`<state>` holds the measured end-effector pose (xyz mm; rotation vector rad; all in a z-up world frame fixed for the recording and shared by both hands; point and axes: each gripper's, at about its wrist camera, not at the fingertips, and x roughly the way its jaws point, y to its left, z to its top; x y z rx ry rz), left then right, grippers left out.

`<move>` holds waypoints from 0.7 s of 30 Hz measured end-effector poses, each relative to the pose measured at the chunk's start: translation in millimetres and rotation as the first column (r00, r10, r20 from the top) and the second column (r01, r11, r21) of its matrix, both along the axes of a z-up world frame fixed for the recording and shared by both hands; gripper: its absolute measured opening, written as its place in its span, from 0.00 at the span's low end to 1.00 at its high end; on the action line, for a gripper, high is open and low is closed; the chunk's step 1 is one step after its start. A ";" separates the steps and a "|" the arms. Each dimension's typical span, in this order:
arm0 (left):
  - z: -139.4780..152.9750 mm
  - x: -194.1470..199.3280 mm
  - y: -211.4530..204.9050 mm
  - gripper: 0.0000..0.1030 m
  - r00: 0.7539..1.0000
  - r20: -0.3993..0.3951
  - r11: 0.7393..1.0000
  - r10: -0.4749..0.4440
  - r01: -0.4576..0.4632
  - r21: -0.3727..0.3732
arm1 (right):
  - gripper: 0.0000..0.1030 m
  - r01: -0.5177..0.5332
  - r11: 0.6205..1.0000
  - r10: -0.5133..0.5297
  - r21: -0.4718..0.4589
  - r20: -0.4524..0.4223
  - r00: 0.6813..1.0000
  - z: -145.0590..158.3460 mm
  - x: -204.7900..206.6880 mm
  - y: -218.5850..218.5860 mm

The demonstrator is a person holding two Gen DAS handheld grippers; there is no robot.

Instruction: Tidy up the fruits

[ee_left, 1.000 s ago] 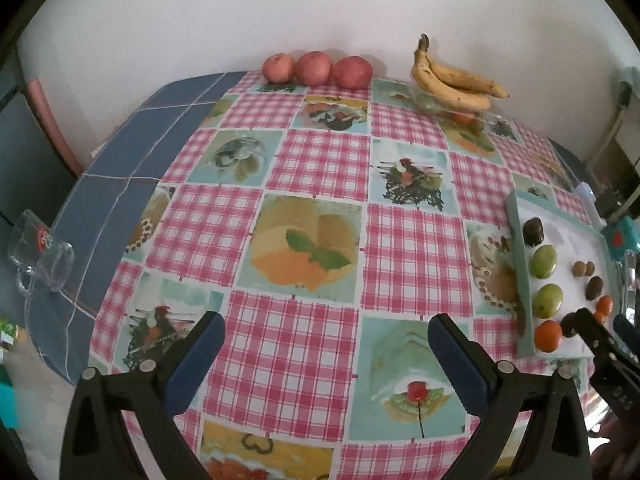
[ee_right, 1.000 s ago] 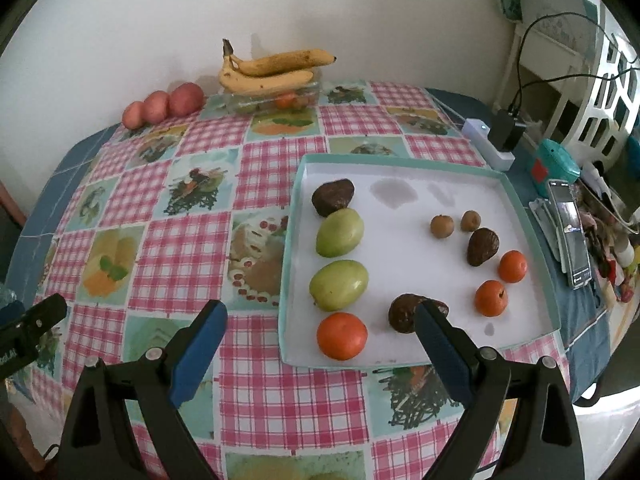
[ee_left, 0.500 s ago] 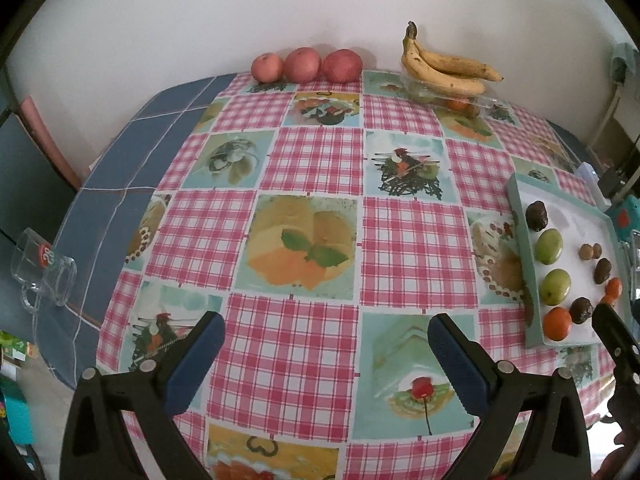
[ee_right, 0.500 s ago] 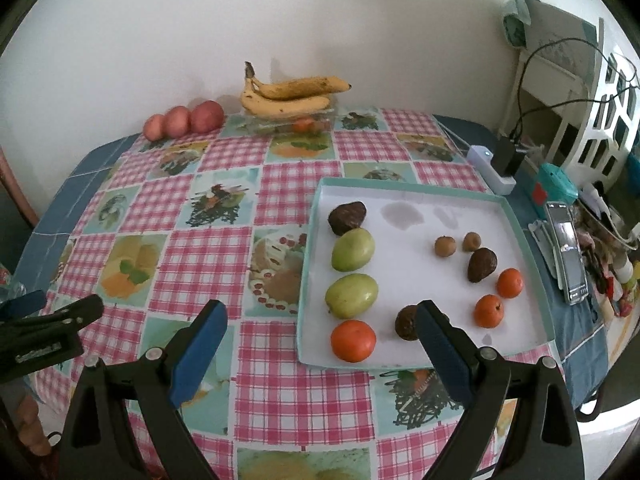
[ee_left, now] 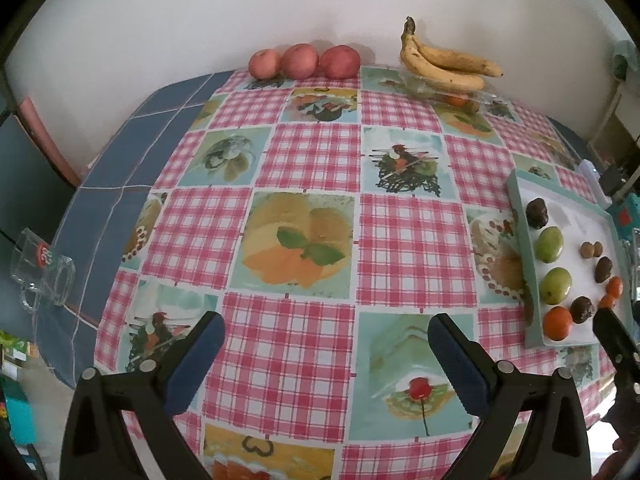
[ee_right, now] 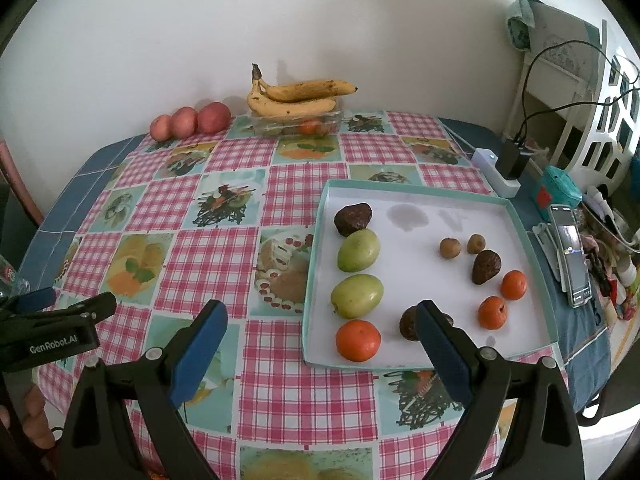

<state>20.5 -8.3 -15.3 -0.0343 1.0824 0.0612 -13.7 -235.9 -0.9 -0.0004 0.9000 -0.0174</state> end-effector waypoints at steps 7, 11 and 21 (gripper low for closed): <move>-1.4 1.3 -0.8 1.00 1.000 -0.013 1.000 0.003 -0.003 0.004 | 0.92 -0.001 1.000 0.001 -0.004 -0.002 1.000 0.5 -0.3 0.4; -1.3 0.6 0.0 1.00 1.000 -0.011 1.000 0.004 -0.004 0.001 | 0.92 -0.003 1.000 0.003 -0.009 -0.006 1.000 -0.2 -0.2 1.1; -3.0 1.7 1.9 1.00 1.000 -0.021 1.000 0.020 -0.020 -0.014 | 0.92 -0.009 1.000 0.009 -0.015 -0.012 1.000 -1.1 1.4 1.2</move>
